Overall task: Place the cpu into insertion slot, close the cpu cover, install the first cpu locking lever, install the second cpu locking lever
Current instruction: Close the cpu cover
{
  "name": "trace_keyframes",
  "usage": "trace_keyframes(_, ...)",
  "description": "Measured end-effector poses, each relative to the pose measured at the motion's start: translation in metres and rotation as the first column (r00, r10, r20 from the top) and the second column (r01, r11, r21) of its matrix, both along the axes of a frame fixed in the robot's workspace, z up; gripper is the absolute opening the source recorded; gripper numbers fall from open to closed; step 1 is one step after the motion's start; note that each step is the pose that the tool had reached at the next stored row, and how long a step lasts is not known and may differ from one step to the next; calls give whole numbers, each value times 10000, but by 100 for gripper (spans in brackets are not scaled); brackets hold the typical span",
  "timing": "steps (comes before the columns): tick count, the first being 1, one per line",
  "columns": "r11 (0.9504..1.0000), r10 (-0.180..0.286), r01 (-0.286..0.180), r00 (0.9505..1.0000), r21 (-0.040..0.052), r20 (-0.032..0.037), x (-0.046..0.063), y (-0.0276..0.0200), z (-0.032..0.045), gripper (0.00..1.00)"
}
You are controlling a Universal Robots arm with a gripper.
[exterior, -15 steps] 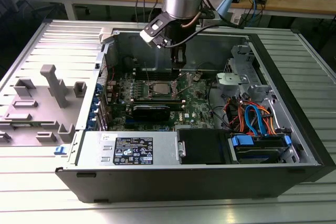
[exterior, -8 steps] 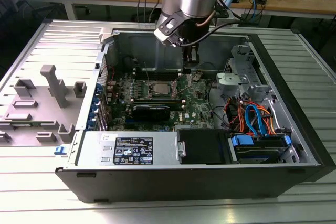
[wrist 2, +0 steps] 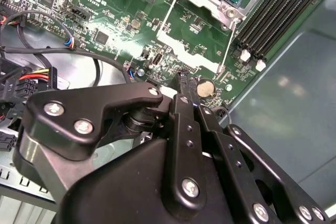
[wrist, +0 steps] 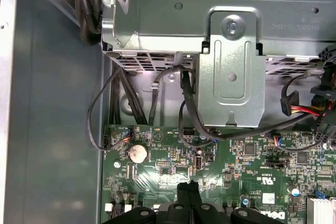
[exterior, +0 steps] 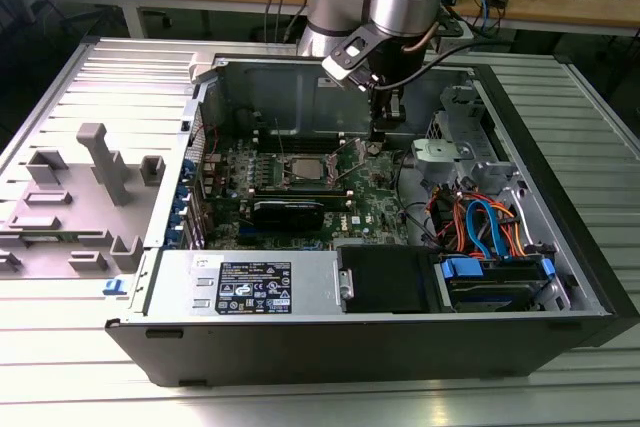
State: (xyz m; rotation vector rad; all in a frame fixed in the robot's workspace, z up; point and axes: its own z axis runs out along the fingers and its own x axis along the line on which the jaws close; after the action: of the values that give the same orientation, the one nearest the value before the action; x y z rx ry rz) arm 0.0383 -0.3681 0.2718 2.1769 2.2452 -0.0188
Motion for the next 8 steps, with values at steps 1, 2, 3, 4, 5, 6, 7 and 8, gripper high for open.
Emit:
trace_keyframes(1,10000,0,0,10000,0,0,1,0,0,11)
trace_keyframes(2,10000,0,0,10000,0,0,2,0,0,11)
trace_keyframes(3,10000,0,0,10000,0,0,2,0,0,11)
trace_keyframes(4,10000,0,0,10000,-1,0,2,0,0,11)
trace_keyframes(5,10000,0,0,10000,0,0,2,0,0,11)
trace_keyframes(6,10000,0,0,10000,0,0,2,0,0,11)
trace_keyframes(7,10000,0,0,10000,0,0,2,0,0,11)
trace_keyframes(8,10000,0,0,10000,0,0,2,0,0,11)
